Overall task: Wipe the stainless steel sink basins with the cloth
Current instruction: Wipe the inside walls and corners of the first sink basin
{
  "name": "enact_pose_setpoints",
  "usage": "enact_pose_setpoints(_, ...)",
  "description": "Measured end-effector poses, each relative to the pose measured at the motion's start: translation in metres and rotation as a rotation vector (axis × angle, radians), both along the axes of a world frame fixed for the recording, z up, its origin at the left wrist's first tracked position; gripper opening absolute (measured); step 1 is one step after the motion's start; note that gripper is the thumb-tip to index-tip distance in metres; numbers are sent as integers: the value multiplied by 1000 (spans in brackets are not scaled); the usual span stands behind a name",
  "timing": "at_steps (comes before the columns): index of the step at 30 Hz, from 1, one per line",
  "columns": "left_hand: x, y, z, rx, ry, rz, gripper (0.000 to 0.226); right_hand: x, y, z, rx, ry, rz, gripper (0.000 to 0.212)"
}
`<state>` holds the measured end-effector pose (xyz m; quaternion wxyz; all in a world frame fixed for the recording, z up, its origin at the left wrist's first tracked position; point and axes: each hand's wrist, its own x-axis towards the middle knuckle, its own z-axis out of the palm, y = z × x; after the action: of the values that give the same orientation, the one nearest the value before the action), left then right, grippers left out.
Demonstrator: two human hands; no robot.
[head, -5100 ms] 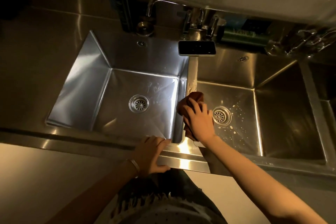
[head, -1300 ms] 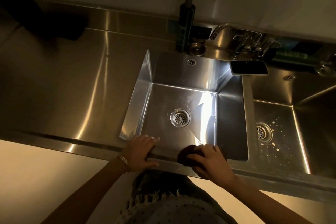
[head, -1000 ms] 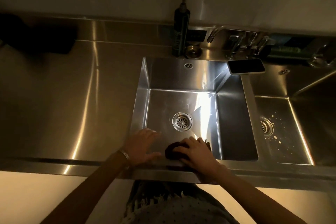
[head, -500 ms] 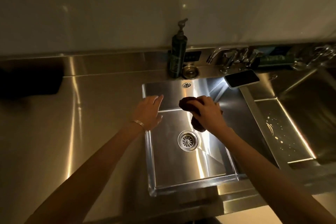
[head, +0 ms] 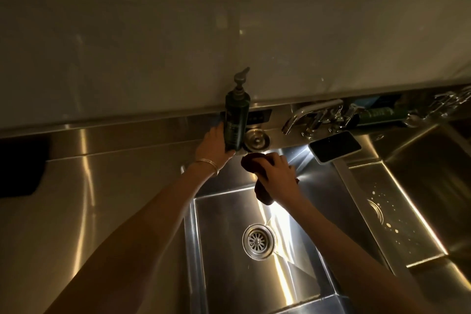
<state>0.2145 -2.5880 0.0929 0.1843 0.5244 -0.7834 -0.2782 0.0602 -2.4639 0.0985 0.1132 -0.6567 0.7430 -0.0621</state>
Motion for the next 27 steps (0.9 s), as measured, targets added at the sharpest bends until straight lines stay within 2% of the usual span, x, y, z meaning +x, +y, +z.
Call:
enact_pose_setpoints(4,-23,-24,-9,112,158,154,66,-6,-12,-4,-31,-27,-3,38)
enact_pose_setpoints(11,-40,-27,-13,81,269,290,70,-9,-13,-10,-28,-62,-10,38)
enact_pose_setpoints(16,-7,-24,1,32,386,360,60,-1,-18,-15,-72,-72,-52,37)
enact_pose_setpoints(20,36,-27,19,-57,385,419,58,31,-42,-22,-89,-95,-44,39)
enact_pose_setpoints(23,62,-26,19,-28,385,450,58,60,-64,-31,-118,-108,-7,43)
enact_pose_setpoints(27,83,-26,4,1,394,495,60,80,-92,-45,-59,-16,-1,49)
